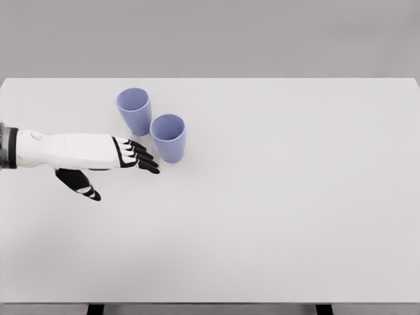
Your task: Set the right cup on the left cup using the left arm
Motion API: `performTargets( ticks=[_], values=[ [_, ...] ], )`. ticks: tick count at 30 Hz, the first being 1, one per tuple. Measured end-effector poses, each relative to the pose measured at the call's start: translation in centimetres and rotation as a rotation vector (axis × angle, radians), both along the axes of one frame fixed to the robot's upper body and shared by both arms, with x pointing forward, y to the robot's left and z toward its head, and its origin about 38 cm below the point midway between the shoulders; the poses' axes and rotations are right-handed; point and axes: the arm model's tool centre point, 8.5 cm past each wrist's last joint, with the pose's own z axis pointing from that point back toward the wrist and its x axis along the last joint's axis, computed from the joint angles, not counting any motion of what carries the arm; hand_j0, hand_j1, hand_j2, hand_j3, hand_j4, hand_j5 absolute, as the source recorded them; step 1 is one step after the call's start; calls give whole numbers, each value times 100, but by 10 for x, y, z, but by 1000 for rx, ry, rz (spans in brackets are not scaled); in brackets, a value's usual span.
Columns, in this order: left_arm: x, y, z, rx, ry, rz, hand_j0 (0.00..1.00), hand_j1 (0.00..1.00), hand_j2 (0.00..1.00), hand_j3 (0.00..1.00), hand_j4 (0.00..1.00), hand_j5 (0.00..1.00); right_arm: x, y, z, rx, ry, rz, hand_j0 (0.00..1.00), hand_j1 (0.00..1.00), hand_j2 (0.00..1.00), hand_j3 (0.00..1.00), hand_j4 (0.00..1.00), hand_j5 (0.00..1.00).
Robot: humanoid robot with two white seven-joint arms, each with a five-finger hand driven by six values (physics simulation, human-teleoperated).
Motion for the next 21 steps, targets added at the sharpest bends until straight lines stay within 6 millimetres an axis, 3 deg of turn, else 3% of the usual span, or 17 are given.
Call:
performTargets(
  ticks=[11,12,14,15,17,18,20,21],
  values=[
    [9,5,7,18,-15,17,100,100,100,100,100,100,-6,0,0,4,14,0,100,100,100,100,100,100],
    [13,5,15,20,-38,19,100,100,100,100,100,100,-6,0,0,4,14,-1,100,100,100,100,100,100],
    [29,-1,57,35,-141,8,100,100,100,100,100,100,-7,0,0,4,14,-1,100,100,100,100,100,100],
    [34,-3,66,57,-157,2,100,100,100,100,100,100,-7,0,0,4,14,-1,100,100,100,100,100,100],
    [44,-14,63,93,-133,-18,100,100,100,100,100,100,-6,0,0,4,12,-1,100,100,100,100,100,100],
    [54,-21,73,124,-150,-29,100,100,100,100,100,100,-7,1,0,4,14,-2,100,100,100,100,100,100],
    [63,-28,52,176,-80,-36,100,100,100,100,100,100,-7,1,0,4,14,-2,100,100,100,100,100,100],
    [66,-30,53,191,-75,-39,100,100,100,100,100,100,-7,1,0,4,14,-3,100,100,100,100,100,100]
  ],
)
